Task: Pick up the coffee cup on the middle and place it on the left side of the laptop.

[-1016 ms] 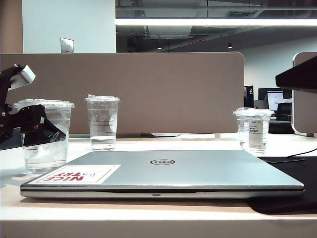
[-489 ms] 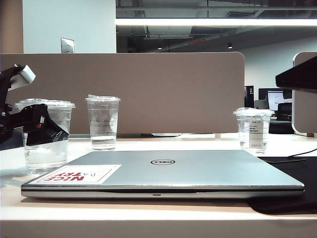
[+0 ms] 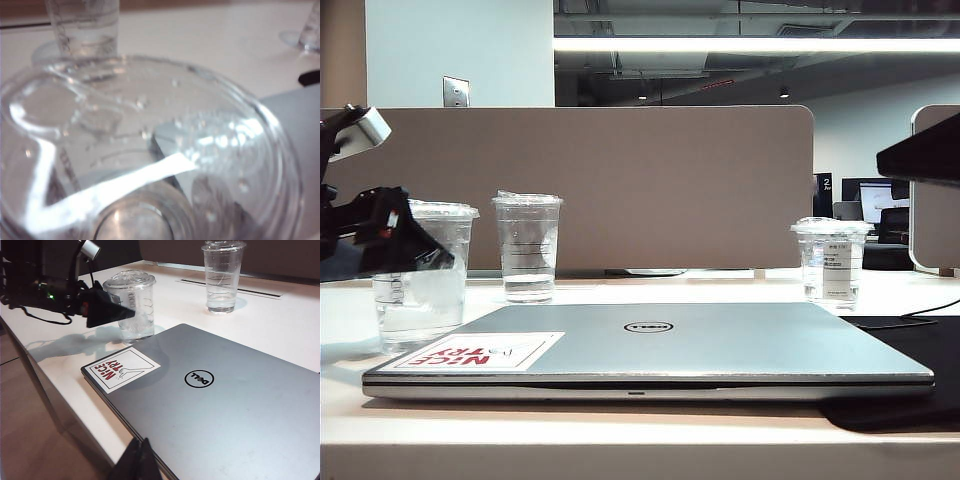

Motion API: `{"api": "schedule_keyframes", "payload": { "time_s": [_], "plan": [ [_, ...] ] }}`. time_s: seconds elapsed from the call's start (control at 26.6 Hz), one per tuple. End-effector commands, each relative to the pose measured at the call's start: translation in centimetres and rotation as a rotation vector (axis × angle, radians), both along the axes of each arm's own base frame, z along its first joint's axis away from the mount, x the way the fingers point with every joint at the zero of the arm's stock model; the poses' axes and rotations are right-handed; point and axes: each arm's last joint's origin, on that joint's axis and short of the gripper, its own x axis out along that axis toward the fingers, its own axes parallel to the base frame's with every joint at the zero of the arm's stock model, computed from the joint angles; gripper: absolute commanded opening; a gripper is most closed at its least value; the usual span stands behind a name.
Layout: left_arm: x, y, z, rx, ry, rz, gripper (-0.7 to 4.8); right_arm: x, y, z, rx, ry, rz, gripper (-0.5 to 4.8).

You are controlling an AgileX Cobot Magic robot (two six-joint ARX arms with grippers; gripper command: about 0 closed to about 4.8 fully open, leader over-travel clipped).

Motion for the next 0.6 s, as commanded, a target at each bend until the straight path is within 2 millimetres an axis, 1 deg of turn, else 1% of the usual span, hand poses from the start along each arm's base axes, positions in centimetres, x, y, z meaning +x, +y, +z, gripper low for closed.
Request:
{"api": "schedule_keyframes", "payload": {
  "time_s": [0.04, 0.26, 0.41, 0.53, 0.6],
  "plan": [
    [-0.6, 0.2, -0.1, 0.058, 0.060, 0.000, 4.79, 0.0, 0.0, 0.1, 0.009, -0.012, 0.000, -0.05],
    [-1.8, 0.3, 1.7, 0.067, 0.052, 0.003, 4.79, 0.0, 0.0, 0.1, 0.009, -0.012, 0.000, -0.05],
    [-2.9, 0.7, 2.7, 0.092, 0.064, 0.063, 4.79, 0.0, 0.0, 0.1, 0.009, -0.012, 0.000, -0.05],
    [-4.1, 1.1, 3.4, 0.126, 0.090, 0.093, 4.79, 0.0, 0.0, 0.1, 0.009, -0.012, 0.000, -0.05],
    [-5.8, 1.4, 4.6, 0.139, 0.074, 0.118, 4.79, 0.0, 0.0, 0.1, 0.009, -0.013, 0.000, -0.05]
  ]
}}
